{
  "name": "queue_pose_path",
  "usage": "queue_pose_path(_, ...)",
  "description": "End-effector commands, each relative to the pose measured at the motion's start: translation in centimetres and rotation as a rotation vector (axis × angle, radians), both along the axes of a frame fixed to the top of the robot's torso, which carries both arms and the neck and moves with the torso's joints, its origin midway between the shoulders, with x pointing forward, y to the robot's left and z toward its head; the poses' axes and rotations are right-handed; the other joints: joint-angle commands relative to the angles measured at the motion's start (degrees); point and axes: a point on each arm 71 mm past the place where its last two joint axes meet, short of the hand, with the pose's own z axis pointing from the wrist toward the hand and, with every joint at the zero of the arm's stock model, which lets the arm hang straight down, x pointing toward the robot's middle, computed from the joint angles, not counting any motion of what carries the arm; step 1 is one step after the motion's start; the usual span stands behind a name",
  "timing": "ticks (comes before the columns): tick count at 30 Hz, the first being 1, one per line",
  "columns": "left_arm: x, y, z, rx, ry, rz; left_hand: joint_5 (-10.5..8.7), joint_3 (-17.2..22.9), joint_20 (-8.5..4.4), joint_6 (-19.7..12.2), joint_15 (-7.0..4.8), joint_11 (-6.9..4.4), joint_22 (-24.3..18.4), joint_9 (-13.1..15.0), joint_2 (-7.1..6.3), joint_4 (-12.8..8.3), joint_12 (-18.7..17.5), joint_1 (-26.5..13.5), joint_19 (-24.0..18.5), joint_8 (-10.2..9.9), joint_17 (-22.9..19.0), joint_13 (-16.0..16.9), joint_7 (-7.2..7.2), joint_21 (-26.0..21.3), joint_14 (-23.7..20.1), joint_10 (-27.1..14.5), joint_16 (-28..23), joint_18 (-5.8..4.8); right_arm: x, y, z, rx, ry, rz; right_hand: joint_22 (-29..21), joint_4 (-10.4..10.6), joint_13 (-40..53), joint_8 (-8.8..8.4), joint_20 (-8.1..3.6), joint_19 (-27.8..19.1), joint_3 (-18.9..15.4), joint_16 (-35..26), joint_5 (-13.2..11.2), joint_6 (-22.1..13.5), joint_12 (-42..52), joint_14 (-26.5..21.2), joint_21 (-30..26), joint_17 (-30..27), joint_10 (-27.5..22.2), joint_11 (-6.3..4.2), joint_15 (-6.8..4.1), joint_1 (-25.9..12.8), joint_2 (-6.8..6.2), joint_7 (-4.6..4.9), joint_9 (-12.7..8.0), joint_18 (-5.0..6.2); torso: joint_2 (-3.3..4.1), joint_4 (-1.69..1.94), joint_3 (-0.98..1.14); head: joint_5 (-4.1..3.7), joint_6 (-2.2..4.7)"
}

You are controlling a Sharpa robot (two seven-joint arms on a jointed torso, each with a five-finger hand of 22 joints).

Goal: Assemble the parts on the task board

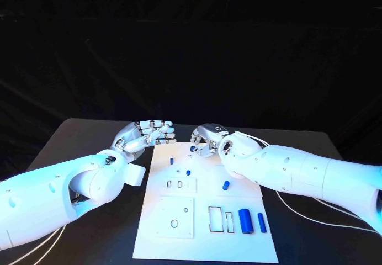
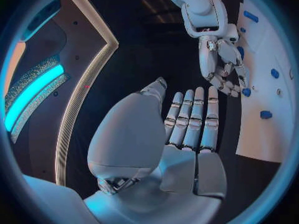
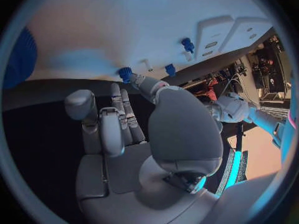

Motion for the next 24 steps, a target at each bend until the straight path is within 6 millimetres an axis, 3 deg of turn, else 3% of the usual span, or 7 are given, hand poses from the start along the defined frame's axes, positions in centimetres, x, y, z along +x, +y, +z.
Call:
queue_pose_path(1,0.0,-0.1,0.2,-0.005,-0.009,-0.017,-0.2,0.48,0.03,0.27,0.03,-0.07,-0.05,0.01,0.03,0.01,-0.29,0.28,0.47,0.12,0.1,-0.05,1.85,0.05,0.14,0.47,-0.21,0.81,-0.3,-0.3,0.0,0.01,0.0,0.012,-0.71,-0.04,-0.18,-0.34,0.07,-0.64,-0.54,-0.38,0.27,-0.56,0.29,1.3,-0.61,-0.61,-0.67,-0.02,0.39,0.0,-0.65,0.03,-0.08,0.75,-0.02,-0.04,0.06,0.21,0.01)
queue_pose_path(11,0.1,0.4,0.1,-0.004,-0.01,-0.011,-0.2,0.48,0.03,0.27,0.03,-0.07,-0.05,0.01,0.03,0.01,-0.29,0.28,0.47,0.12,0.1,-0.05,1.85,0.05,0.14,0.47,-0.21,0.81,-1.8,-4.1,1.0,0.085,0.023,-0.044,0.77,-0.1,-0.09,-0.44,-0.09,0.08,-1.11,-0.28,0.99,0.12,2.16,1.42,0.21,-0.51,1.71,-0.41,0.18,0.57,-0.47,-0.12,-0.01,0.53,-0.25,-0.81,0.19,0.01,0.34)
queue_pose_path(19,0.3,0.6,0.1,-0.01,-0.014,-0.022,-0.23,0.55,0.05,0.22,0.05,-0.06,-0.12,-0.01,-0.07,0.03,-0.42,0.21,0.44,0.08,0.16,-0.06,1.82,-0.01,0.12,0.5,-0.33,0.79,-2.3,-9.9,2.2,0.233,0.197,-0.235,6.52,-0.35,5.14,-2.71,-1.74,2.9,-3.64,1.75,1.58,-2.79,10.87,2.53,4.07,3.48,15.39,-3.13,-1.99,1.57,-1.46,-1.37,-0.51,-0.47,-0.69,-1.34,0.36,-0.06,0.53)
queue_pose_path(21,0.3,0.7,0.1,-0.012,-0.015,-0.025,-0.23,0.68,0.26,0.13,0.15,-0.08,-0.5,-0.05,-0.32,0.05,-0.73,0.06,-0.5,0.04,0.25,-0.06,1.78,-0.64,-0.15,0.59,-0.74,0.65,-2.1,-11.3,2.1,0.247,0.262,-0.284,7.78,0.09,12.66,-1.94,-2.65,3.44,-7.83,2.28,4.06,-3.3,18.84,2.75,4.82,4.31,15.2,-4.39,-2.89,1.69,-1.47,-1.89,0.2,-0.72,-0.74,-1.37,0.44,0.01,0.55)
queue_pose_path(22,0.3,0.7,0.1,-0.013,-0.015,-0.026,-0.23,0.77,0.36,0.12,0.19,-0.05,-0.67,-0.06,-0.37,0.05,-0.84,0.01,-0.97,0.03,0.3,-0.05,1.77,-0.94,-0.26,0.65,-0.91,0.6,-1.9,-11.9,2.1,0.251,0.284,-0.303,11.69,2.53,39.86,-0.89,-2.97,5.38,-14.72,4.88,5.79,-4.64,46.23,3.97,7.58,10.34,17.19,-4.04,-1.84,0.1,0.05,-2.0,1.04,-1.56,-0.77,-1.41,0.48,0.07,0.56)
queue_pose_path(23,0.3,0.7,0.1,-0.014,-0.014,-0.026,-0.22,0.88,0.48,0.1,0.26,-0.04,-0.91,-0.08,-0.44,0.05,-1.0,-0.05,-1.58,0.02,0.36,-0.05,1.77,-1.35,-0.43,0.72,-1.16,0.56,-1.8,-12.3,2.0,0.25,0.297,-0.315,12.95,3.01,52.92,0.03,-2.22,5.88,-18.0,5.78,7.17,-5.93,59.05,4.28,8.4,12.57,16.97,-3.68,-2.29,1.04,-0.53,-1.24,1.56,-1.82,-0.78,-1.43,0.5,0.1,0.54)
queue_pose_path(24,0.3,0.7,0.0,-0.015,-0.014,-0.027,-0.21,0.96,0.56,0.1,0.29,-0.02,-1.03,-0.09,-0.47,0.04,-1.1,-0.09,-1.9,0.02,0.39,-0.05,1.77,-1.55,-0.54,0.76,-1.32,0.54,-1.8,-12.7,2.0,0.249,0.307,-0.326,13.89,3.94,61.55,0.92,-2.02,6.25,-19.19,6.36,7.63,-6.41,67.22,4.5,9.0,14.09,17.18,-3.11,-1.92,1.81,1.09,-1.29,2.0,-1.89,-0.8,-1.42,0.51,0.09,0.47)
